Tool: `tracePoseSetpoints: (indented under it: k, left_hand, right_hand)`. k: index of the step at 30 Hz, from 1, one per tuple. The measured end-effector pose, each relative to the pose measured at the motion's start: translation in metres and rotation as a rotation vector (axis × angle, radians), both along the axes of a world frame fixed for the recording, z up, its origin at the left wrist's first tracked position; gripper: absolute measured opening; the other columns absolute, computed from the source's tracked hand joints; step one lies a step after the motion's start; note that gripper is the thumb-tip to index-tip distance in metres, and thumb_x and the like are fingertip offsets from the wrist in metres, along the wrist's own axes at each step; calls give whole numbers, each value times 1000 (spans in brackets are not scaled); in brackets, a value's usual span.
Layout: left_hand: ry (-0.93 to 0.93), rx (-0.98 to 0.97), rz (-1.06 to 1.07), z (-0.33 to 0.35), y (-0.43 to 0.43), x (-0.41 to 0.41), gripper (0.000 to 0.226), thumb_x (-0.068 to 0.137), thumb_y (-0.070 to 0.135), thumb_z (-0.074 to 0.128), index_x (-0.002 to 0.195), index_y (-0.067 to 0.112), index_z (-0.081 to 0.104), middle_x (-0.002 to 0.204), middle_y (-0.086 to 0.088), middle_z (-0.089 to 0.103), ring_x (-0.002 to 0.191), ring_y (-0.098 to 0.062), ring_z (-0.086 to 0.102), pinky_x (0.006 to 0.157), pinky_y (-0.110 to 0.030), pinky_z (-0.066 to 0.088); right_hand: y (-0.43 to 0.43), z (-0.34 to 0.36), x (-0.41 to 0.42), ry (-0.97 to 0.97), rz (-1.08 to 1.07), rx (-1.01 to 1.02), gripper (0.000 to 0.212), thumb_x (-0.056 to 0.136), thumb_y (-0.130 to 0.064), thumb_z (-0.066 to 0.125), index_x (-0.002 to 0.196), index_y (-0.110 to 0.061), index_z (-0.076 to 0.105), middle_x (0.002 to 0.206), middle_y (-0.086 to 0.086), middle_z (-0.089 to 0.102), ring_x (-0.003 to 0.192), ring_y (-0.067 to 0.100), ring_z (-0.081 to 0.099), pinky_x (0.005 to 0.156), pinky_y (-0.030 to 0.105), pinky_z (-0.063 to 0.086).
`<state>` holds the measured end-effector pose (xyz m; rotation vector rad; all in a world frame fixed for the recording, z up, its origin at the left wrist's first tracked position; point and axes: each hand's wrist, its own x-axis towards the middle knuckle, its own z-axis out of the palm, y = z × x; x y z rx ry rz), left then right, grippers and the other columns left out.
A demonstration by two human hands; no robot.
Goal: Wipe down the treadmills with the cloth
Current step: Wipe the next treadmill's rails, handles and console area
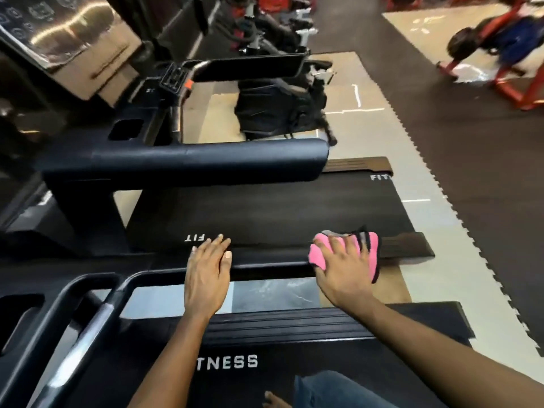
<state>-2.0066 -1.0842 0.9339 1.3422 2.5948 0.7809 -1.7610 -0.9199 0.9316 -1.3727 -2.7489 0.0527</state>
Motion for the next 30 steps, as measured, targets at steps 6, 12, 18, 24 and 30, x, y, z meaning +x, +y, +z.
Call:
tracePoseSetpoints:
  k: [6, 12, 18, 24, 30]
  left_hand:
    - [116, -171, -194, -12, -16, 13, 65, 100, 57, 16, 152, 30, 42, 159, 12, 35, 150, -9, 25, 126, -40, 10]
    - [173, -236, -342, 9, 15, 47, 64, 100, 57, 9, 156, 36, 31, 163, 16, 24, 154, -10, 11, 126, -39, -2]
    - [262, -393, -698, 19, 71, 48, 55, 98, 67, 10, 151, 58, 20, 166, 16, 14, 155, -10, 2, 125, -43, 0]
    - [354, -447, -824, 14, 94, 34, 52, 103, 64, 11, 154, 57, 5, 168, 14, 5, 155, -8, -1, 126, -41, 1]
    - [322, -407, -850, 4, 94, 36, 51, 107, 51, 13, 157, 49, 7, 168, 13, 8, 155, -8, 2, 126, -42, 8]
  right_hand:
    - [-14, -17, 12, 463, -377, -208, 48, 97, -47, 50, 143, -36, 39, 157, 0, 34, 141, 38, 29, 112, 67, 29]
    - [2, -22, 18, 1221, -534, -682, 41, 101, -58, 45, 139, -41, 51, 141, -18, 57, 125, 22, 56, 105, 44, 48]
    - [32, -19, 33, 1366, -883, -1128, 62, 103, -66, 29, 125, -15, 58, 62, 18, 62, 46, 25, 52, 50, 27, 39]
    - [17, -46, 35, 1398, -854, -1056, 59, 98, -69, 37, 126, -27, 65, 123, 3, 65, 115, 25, 61, 106, 45, 47]
    - [38, -61, 9, 1952, -708, -1100, 54, 111, -30, 34, 106, 15, 63, 114, 25, 66, 111, 30, 62, 114, 45, 42]
